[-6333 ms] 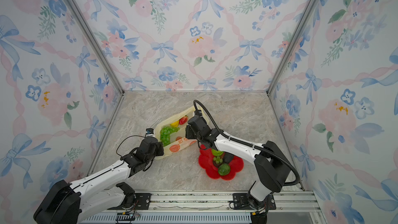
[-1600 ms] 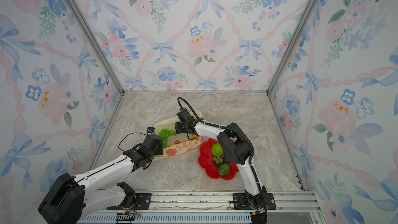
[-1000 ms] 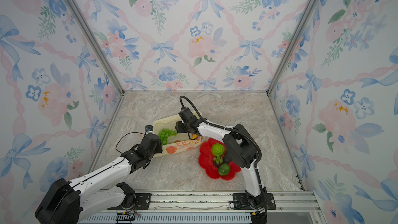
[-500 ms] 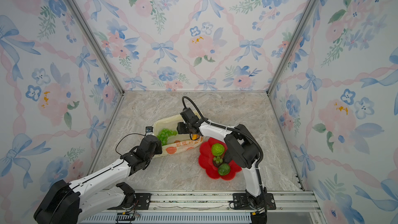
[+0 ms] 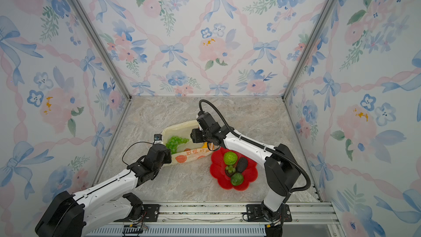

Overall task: Take fruits out of the plastic bag
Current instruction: Pick up the fruit from the plastic bag, then place the fruit on the plate.

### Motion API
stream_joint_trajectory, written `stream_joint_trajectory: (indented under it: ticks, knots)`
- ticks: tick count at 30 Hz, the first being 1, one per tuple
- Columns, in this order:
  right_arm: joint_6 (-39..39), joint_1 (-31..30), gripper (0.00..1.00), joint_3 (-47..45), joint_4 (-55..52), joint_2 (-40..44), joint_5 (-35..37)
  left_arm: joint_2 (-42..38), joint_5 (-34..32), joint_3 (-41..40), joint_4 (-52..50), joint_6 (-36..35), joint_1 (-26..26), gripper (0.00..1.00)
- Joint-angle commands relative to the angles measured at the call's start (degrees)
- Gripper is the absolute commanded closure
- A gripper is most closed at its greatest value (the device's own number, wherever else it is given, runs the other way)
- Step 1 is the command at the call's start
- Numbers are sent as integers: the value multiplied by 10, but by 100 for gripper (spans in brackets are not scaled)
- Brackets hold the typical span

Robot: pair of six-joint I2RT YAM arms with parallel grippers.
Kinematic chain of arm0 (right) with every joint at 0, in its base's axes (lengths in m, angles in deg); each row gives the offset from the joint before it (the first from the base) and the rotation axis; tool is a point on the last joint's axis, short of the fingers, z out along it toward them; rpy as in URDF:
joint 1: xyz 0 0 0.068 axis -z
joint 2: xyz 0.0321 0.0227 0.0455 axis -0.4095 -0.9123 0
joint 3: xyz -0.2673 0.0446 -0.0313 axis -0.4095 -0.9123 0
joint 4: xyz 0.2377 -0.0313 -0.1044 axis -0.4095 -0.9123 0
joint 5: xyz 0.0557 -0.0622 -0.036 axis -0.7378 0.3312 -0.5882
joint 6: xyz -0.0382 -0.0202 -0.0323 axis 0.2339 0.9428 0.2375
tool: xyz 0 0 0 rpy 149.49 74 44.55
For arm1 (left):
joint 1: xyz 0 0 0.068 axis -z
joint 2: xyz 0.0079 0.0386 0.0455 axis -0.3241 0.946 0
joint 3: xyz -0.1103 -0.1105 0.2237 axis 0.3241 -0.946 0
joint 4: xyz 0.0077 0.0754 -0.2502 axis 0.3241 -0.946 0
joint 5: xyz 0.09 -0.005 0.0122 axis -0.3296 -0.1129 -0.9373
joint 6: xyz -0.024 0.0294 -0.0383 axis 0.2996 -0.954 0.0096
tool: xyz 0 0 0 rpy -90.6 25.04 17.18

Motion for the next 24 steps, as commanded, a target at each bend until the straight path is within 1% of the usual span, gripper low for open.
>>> stream_joint_trajectory:
  ticks: [1,8,14,18,24]
  knots:
    - [13,-3,53,-32,-47,51,22,-10,4,-10,9,-9,3,100]
    - [16,-3,53,-98,-87,144,48,-7,6,-11,10,-10,3,100]
    - [15,0,53,-139,-137,207,74,-12,11,-15,13,-11,3,100]
    - [6,0,53,-175,-156,236,83,-21,13,-20,15,-11,3,100]
    - [-13,-12,53,-209,-164,247,89,-30,15,-25,19,-12,3,100]
